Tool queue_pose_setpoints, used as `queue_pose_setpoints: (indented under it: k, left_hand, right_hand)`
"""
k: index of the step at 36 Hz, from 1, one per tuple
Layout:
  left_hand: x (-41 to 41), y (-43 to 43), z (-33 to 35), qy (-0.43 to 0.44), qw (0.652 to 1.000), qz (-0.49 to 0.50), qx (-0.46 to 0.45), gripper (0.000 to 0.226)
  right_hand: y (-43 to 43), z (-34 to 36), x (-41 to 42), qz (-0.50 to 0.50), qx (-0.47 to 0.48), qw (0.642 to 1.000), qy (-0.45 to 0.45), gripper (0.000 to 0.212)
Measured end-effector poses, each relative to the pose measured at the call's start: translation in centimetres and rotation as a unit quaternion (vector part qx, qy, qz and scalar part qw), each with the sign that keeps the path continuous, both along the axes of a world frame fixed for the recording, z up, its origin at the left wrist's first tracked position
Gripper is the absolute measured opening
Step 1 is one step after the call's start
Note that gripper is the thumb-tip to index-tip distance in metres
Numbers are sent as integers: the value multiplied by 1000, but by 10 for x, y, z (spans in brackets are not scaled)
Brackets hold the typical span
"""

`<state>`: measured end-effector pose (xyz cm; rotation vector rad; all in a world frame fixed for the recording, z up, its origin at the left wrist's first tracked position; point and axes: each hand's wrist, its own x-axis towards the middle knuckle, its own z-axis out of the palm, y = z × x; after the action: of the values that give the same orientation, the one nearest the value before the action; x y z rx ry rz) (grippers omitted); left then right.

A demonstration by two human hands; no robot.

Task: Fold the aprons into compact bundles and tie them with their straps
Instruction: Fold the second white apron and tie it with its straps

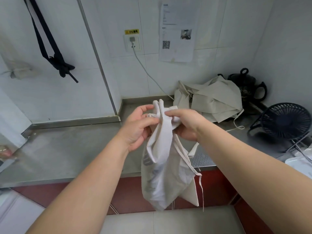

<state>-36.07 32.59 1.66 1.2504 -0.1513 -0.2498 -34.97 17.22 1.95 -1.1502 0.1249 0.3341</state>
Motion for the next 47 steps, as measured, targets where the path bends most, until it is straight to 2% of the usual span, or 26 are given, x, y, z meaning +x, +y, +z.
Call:
queue_pose_setpoints:
  k: [3, 5, 11, 15, 18, 20, 22, 24, 26, 28, 29, 31, 34, 37, 40, 43, 45, 47]
  left_hand:
    - [3, 4, 0, 80, 994, 4, -70, 21]
    - [4, 7, -4, 143, 987, -5, -78, 28]
    - [-2, 4, -3, 89, 988, -124, -30, 35]
    - [9, 2, -4, 16, 999, -21, 29, 37]
    - [13, 4, 0, -13, 996, 79, 45, 20]
    - [15, 9, 2, -21, 989, 135, 49, 11]
    - [14, 12, 4, -17, 984, 169, 54, 9]
    - [11, 15, 7, -6, 987, 152, 56, 10]
    - [7, 19, 10, 8, 994, 101, 48, 20]
    - [6, 24, 11, 18, 996, 75, 45, 27]
    - [5, 25, 12, 19, 995, 87, 45, 24]
    - [6, 28, 12, 27, 988, 142, 56, 13]
    - [4, 28, 11, 1, 971, 211, 108, 18]
    - [-6, 24, 12, -11, 976, 168, 134, 27]
    - [-16, 19, 11, 5, 971, 150, 184, 15]
    - [-19, 19, 3, -1, 947, 236, 219, 11]
    - [-23, 20, 0, -15, 935, 299, 191, 12]
    - [-25, 22, 3, -41, 932, 333, 139, 25]
  right_hand:
    - [1, 3, 2, -6, -11, 998, -69, 16]
    - [-2, 9, 2, 24, 7, 994, -103, 15]
    - [-6, 15, 0, 93, -13, 983, -157, 17]
    - [-18, 17, -1, 83, -84, 977, -175, 18]
    - [-31, 17, 0, 15, -173, 966, -191, 13]
    - [-40, 16, 2, -44, -244, 946, -210, 12]
    - [-48, 17, 2, -105, -329, 908, -237, 11]
    - [-58, 17, 2, -165, -384, 873, -250, 9]
    - [-67, 17, 2, -211, -415, 848, -253, 15]
    - [-75, 16, 3, -229, -445, 826, -258, 17]
    - [-80, 16, 3, -234, -453, 820, -259, 18]
    - [-85, 16, 4, -248, -456, 815, -257, 25]
    - [-87, 18, 0, -215, -479, 809, -263, 41]
    - [-84, 18, -9, -120, -475, 827, -276, 36]
    - [-85, 17, -17, -57, -480, 835, -261, 30]
    - [-93, 17, -22, -3, -468, 854, -229, 12]
    - [-100, 19, -24, 21, -464, 861, -207, 13]
    - [-101, 22, -26, -12, -470, 850, -235, 9]
